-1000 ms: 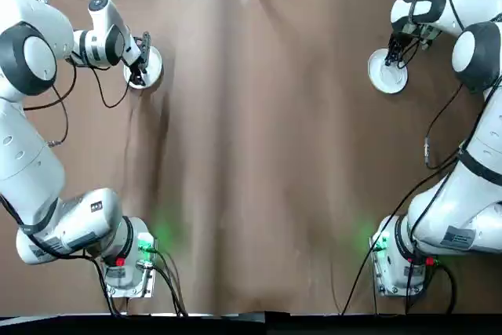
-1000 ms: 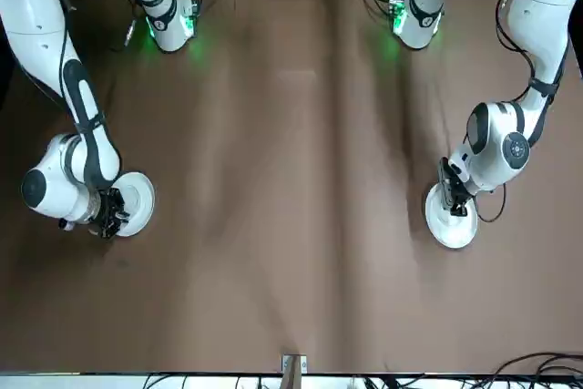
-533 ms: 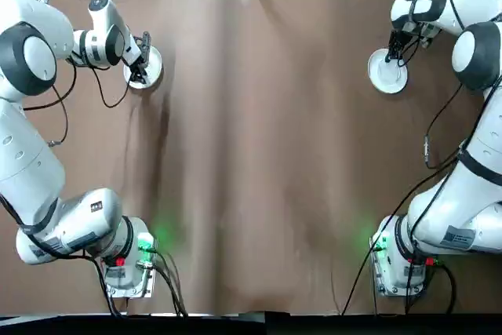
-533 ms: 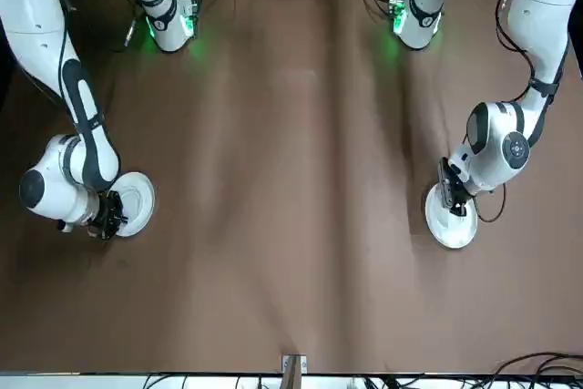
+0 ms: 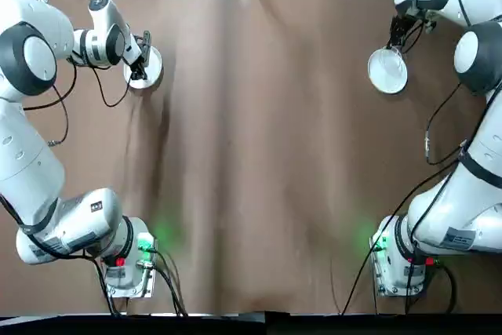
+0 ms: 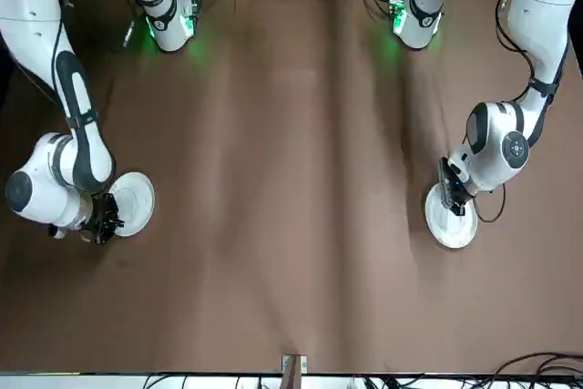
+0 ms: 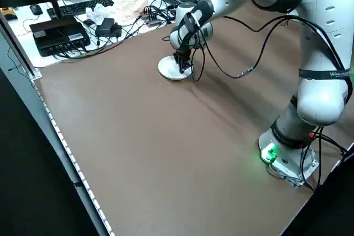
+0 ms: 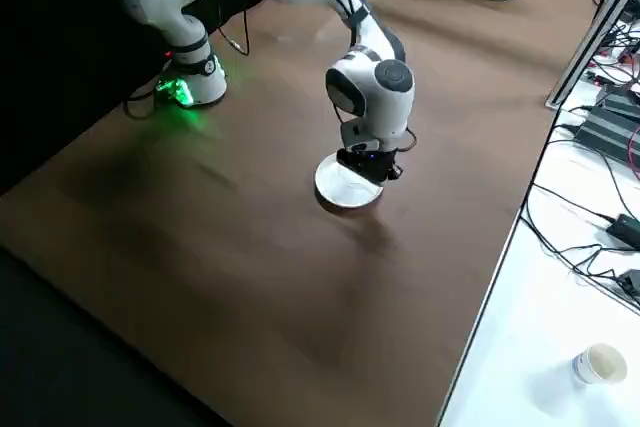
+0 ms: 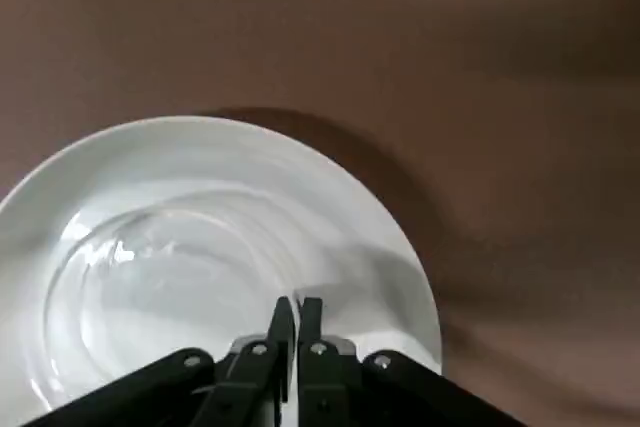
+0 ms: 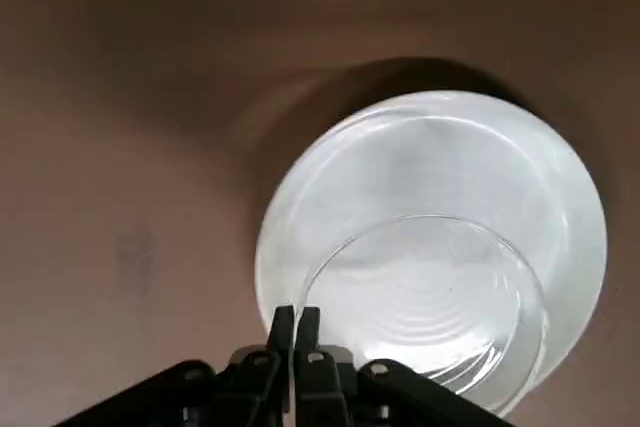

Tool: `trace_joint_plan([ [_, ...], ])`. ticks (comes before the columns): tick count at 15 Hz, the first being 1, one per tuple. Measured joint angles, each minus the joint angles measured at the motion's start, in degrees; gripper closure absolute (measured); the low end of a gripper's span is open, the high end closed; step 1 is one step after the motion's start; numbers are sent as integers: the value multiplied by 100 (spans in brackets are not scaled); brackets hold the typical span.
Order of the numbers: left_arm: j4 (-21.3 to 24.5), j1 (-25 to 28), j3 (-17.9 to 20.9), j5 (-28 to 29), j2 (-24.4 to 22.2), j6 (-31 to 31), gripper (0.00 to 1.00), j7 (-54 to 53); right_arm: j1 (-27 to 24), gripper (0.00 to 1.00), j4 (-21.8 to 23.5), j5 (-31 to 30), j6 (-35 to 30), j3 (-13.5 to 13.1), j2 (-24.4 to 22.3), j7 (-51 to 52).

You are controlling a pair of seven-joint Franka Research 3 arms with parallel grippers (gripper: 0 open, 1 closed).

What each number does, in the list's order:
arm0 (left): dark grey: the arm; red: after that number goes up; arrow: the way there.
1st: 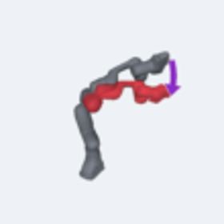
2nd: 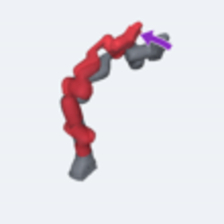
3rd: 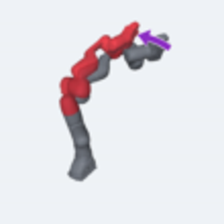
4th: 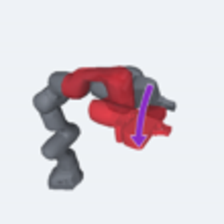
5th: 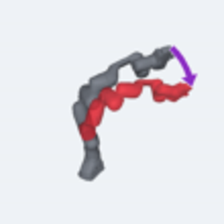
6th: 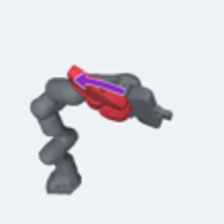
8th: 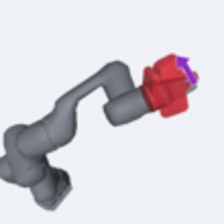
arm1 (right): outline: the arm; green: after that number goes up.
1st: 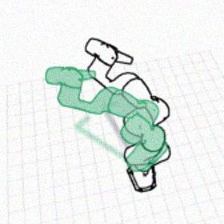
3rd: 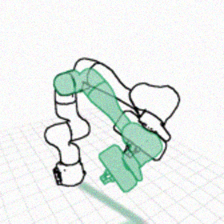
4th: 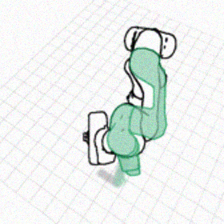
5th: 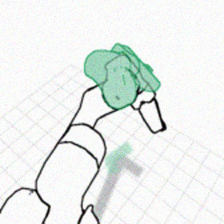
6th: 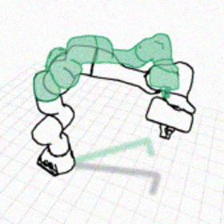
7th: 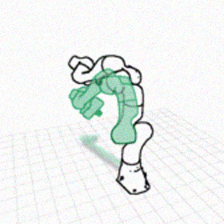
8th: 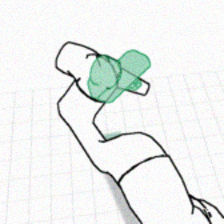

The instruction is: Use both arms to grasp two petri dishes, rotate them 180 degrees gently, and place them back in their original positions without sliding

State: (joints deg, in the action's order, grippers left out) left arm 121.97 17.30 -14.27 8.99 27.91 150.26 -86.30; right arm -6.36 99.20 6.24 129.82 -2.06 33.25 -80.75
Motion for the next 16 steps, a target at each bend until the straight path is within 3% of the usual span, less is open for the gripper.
trace_joint_plan([
  [7, -18, 7, -10, 0, -1, 32, 96, 11, -6, 97, -120, 0, -147, -2, -309, 1025],
  [11, -122, 27, -9, 0, -122, 32, 96, 206, -22, 97, -491, 0, -770, -10, -340, 1598],
  [16, -452, 18, -16, 0, -336, -580, 96, 1474, -20, 97, -607, 0, -965, -10, -340, 1934],
])
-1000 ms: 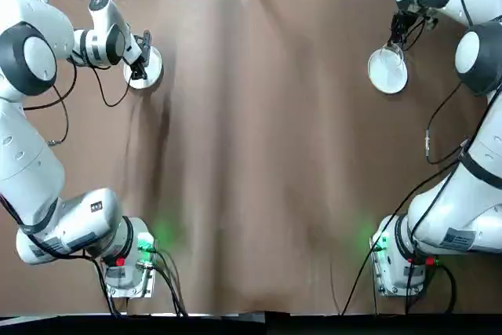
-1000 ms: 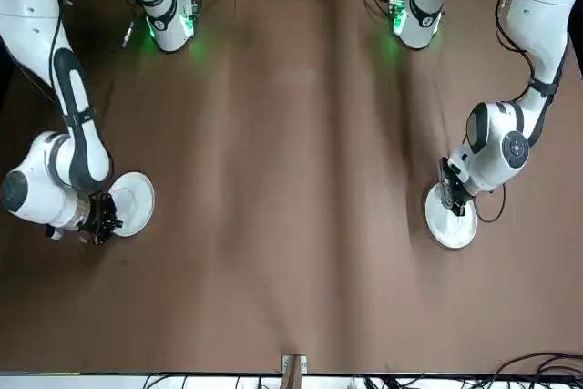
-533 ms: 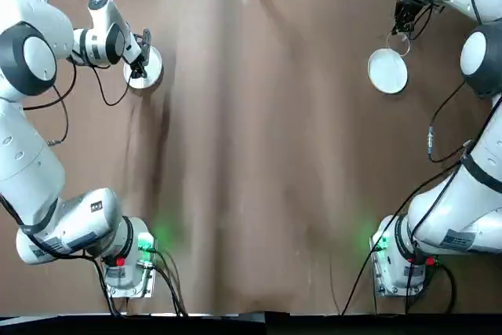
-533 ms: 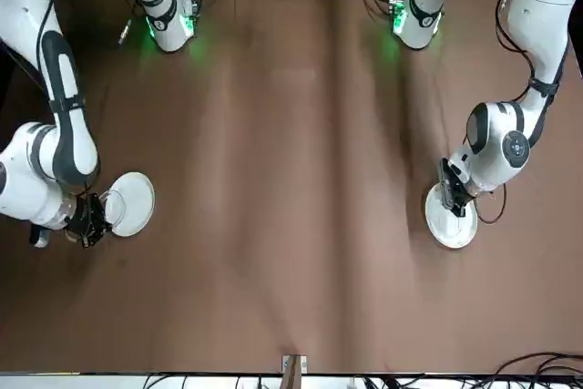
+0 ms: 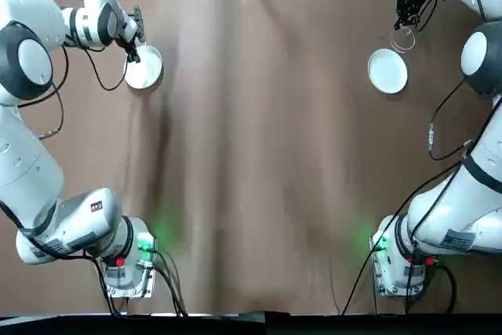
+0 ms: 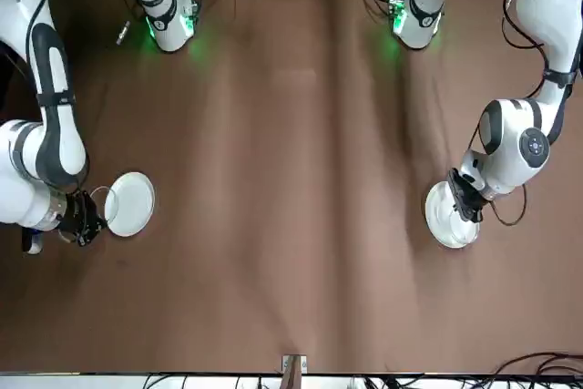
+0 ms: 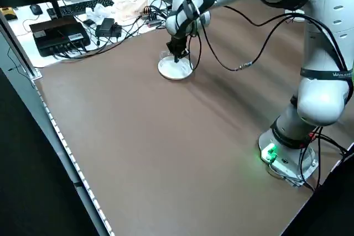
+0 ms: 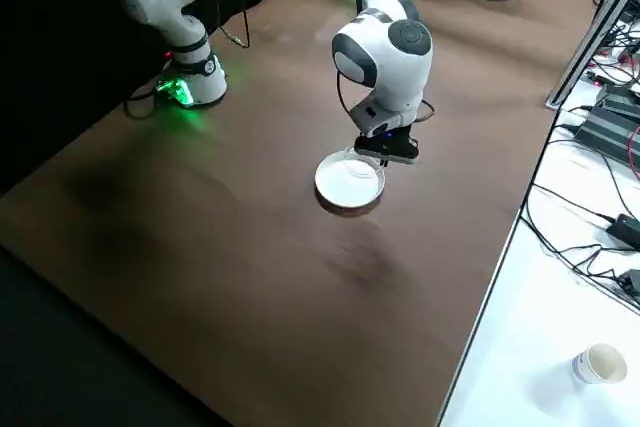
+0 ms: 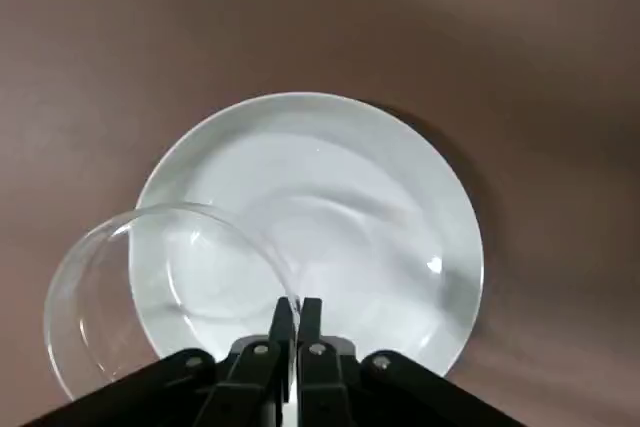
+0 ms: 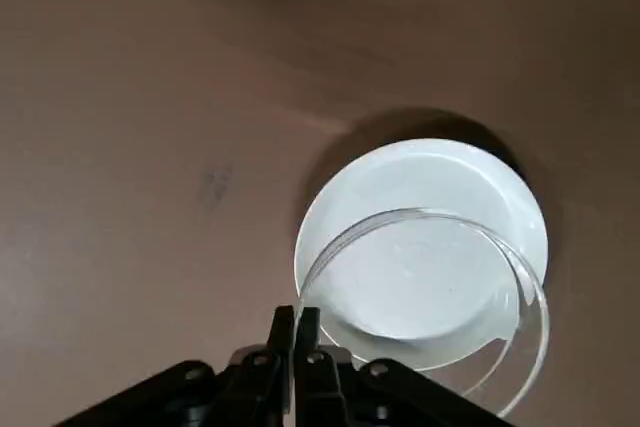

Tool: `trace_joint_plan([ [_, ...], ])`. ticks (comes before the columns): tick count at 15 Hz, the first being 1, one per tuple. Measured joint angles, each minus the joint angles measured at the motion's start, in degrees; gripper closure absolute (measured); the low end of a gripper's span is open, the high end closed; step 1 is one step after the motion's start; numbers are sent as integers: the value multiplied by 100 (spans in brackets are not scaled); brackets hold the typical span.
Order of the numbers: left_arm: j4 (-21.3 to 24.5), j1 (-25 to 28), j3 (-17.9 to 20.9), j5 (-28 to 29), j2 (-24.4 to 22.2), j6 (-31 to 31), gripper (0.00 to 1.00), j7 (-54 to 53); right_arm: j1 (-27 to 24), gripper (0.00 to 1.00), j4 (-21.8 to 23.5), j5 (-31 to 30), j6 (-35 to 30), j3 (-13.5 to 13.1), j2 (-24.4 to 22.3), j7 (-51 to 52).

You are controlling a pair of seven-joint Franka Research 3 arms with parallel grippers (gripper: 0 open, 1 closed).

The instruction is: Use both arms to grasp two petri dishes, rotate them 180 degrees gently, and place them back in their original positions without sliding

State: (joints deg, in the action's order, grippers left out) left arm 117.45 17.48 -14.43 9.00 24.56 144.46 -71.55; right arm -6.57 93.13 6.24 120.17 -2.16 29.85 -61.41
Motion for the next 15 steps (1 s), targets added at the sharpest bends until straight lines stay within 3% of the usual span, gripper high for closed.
trace_joint_plan([
  [5, -84, -24, -56, 0, -58, -172, 96, 1738, -1, 97, -27, 0, -130, 4, -7, 277],
  [7, -100, -33, -92, 0, -61, -172, 96, 2883, -83, 97, -81, 0, -679, -13, -107, 887],
  [12, -115, -106, -103, 0, -99, -172, 96, 4063, -113, 96, -98, 1, -967, 2, -178, 2242],
  [15, -115, -134, -128, 0, -148, -204, 96, 5353, -104, 96, -100, 1, -1057, 7, -216, 2844],
])
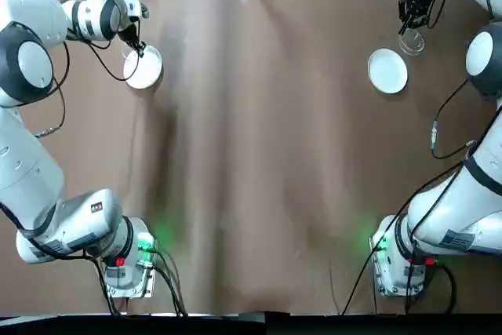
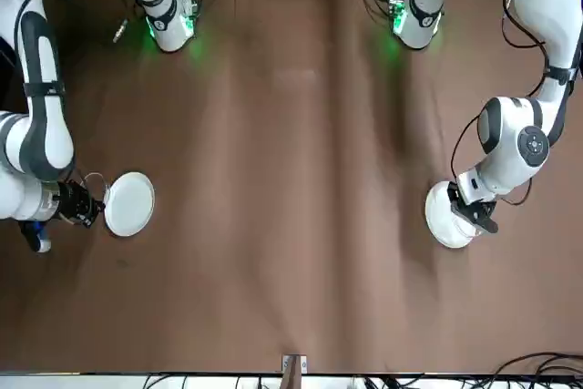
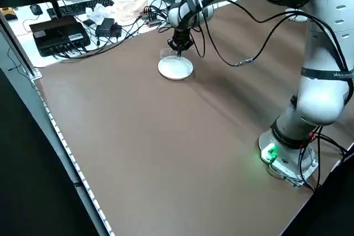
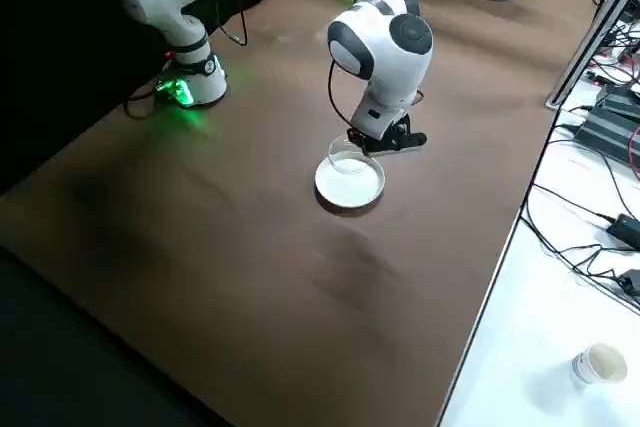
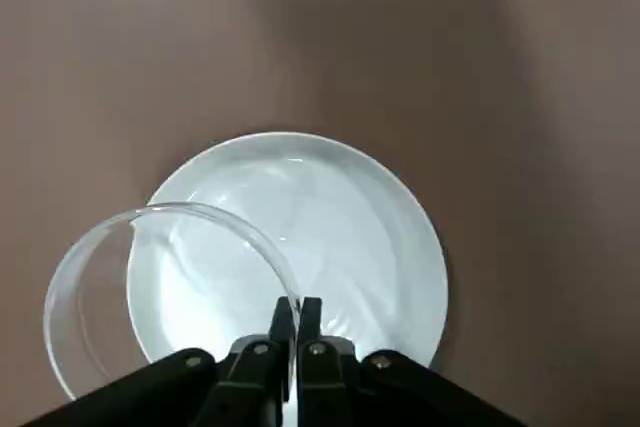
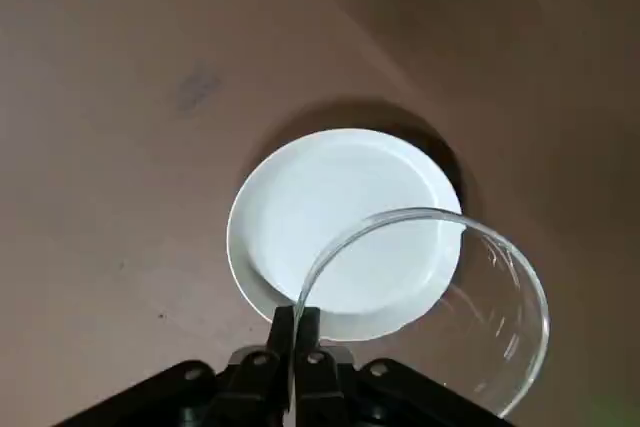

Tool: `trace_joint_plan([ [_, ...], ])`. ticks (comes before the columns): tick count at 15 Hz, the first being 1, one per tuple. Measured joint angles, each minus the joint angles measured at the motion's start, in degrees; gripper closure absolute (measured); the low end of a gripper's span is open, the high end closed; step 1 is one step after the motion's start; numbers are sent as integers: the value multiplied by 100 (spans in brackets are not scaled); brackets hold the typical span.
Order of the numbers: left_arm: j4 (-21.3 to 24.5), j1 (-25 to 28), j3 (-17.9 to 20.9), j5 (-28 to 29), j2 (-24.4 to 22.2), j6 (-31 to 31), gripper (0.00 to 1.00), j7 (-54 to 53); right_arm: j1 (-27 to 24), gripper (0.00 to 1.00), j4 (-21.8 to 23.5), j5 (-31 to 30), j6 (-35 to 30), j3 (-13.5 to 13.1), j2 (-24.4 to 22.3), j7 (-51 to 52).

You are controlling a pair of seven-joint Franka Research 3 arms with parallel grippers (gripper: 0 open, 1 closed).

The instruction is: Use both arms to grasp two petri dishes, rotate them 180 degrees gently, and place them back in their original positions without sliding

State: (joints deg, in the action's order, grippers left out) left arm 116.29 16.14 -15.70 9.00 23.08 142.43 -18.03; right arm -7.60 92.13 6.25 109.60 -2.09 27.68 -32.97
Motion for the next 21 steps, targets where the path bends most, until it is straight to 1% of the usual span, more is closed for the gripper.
trace_joint_plan([
  [3, -23, -178, -13, 0, -14, -195, 96, 1787, 0, 96, -11, -2, -31, 0, -85, 546],
  [6, -95, -296, -18, 0, -11, -229, 96, 3632, 10, 96, -53, -4, -37, 3, -186, 1215],
  [9, -245, -344, -18, 0, 56, -254, 96, 5118, 33, 96, -236, -12, -38, 7, -204, 2093],
  [13, -535, -318, 2, 0, 332, -266, 96, 6913, 19, 96, -476, -17, -45, -11, -205, 3224],
  [14, -613, -288, 8, -1, 427, -266, 96, 7759, 35, 96, -485, -40, -119, -3, -203, 3618],
  [17, -667, -264, 26, -3, 487, -267, 95, 9382, 74, 96, -489, -122, -558, 4, -203, 4661],
  [19, -739, -263, 62, -3, 575, -282, 96, 9983, 106, 96, -490, -134, -773, 10, -203, 5349],
  [21, -776, -261, 168, -3, 694, -309, 96, 10228, 220, 96, -490, -227, -904, 20, -203, 5881],
])
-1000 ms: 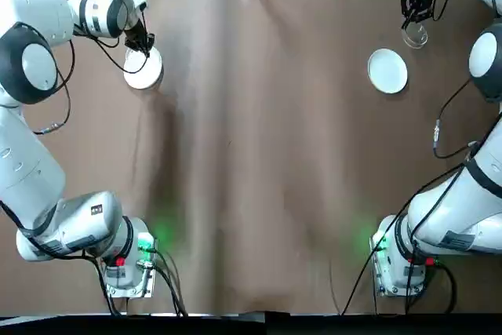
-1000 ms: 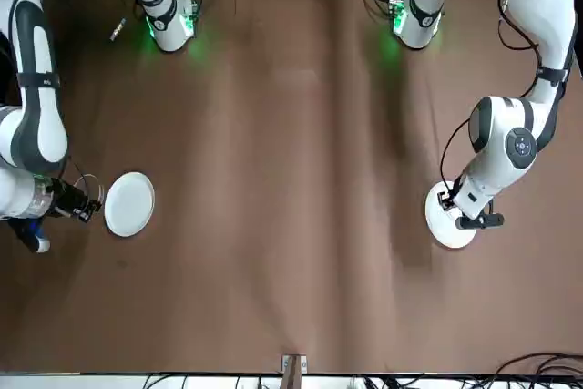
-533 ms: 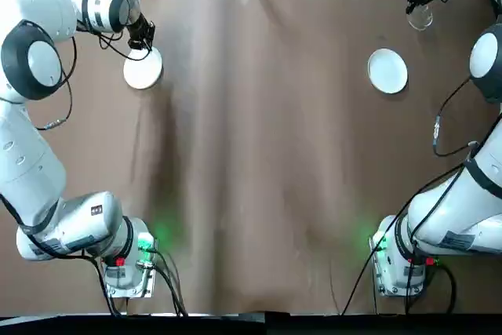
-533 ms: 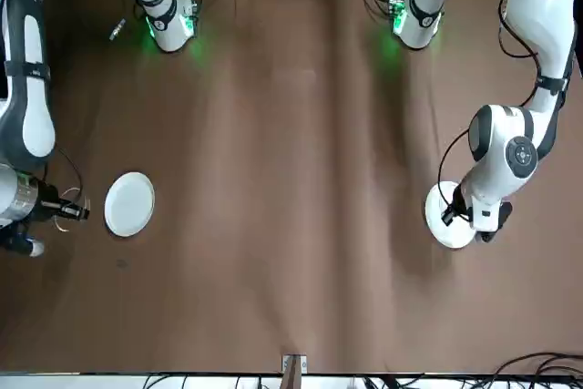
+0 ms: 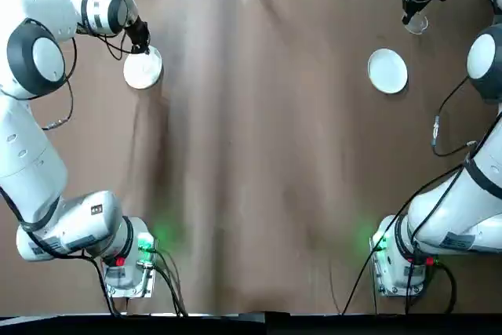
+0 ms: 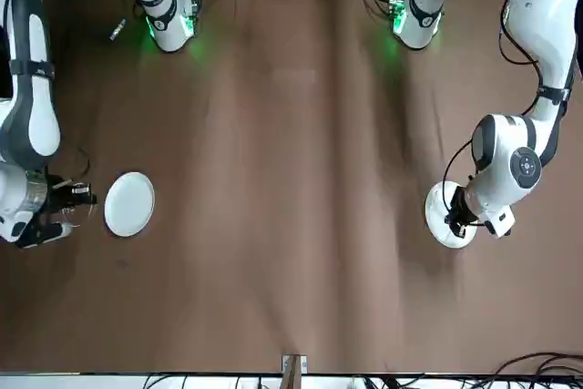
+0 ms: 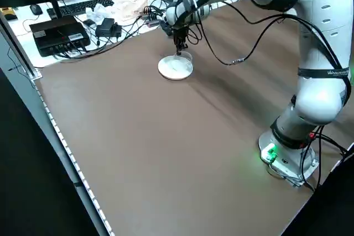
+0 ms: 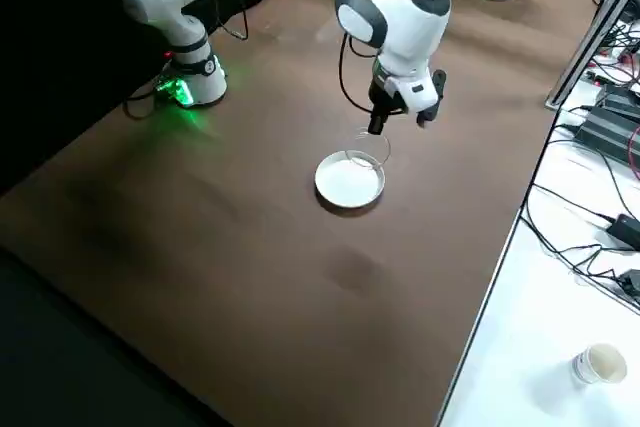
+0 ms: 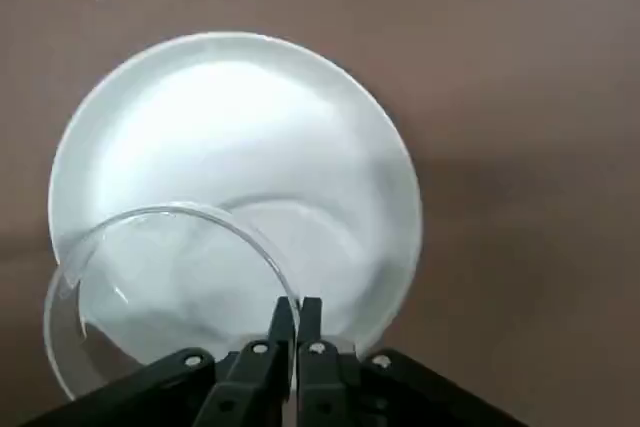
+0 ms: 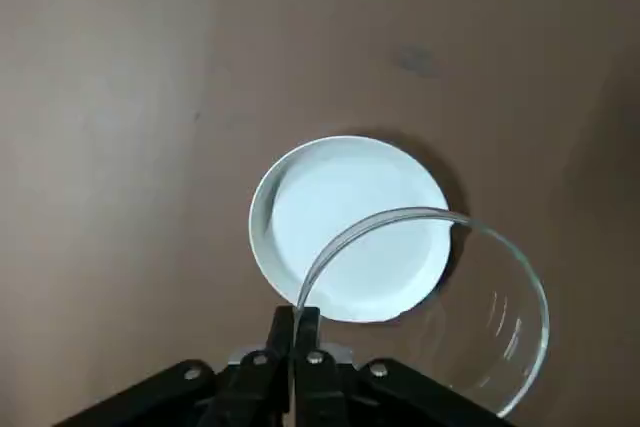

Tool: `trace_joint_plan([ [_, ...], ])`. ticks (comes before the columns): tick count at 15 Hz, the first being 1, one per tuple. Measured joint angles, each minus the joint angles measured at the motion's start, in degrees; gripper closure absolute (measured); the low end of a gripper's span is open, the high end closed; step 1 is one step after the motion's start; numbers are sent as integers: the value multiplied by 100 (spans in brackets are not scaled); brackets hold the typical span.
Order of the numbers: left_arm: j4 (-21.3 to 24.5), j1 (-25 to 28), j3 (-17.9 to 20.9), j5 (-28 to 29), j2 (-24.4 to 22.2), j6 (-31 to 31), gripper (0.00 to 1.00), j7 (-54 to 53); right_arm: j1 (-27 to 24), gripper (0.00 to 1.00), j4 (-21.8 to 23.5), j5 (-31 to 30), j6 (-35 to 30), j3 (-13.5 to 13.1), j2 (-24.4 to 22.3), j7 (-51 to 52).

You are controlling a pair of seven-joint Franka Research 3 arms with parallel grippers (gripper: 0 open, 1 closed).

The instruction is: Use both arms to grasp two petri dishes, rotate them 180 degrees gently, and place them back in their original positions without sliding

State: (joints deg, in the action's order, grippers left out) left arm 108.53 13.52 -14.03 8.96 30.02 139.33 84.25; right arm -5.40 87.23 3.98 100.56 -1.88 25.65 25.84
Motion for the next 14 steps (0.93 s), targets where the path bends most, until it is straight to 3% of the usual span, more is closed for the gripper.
trace_joint_plan([
  [6, -106, 15, 276, 0, 360, 0, 96, 310, 207, 96, 77, -247, -71, 6, 22, 1823],
  [9, -129, -2, 277, 0, 422, 0, 96, 322, 299, 96, 101, -649, 5, 17, 22, 2864],
  [14, -294, -48, 273, 0, 474, 0, 96, 322, 312, 96, 536, -757, 710, -11, 39, 4311],
])
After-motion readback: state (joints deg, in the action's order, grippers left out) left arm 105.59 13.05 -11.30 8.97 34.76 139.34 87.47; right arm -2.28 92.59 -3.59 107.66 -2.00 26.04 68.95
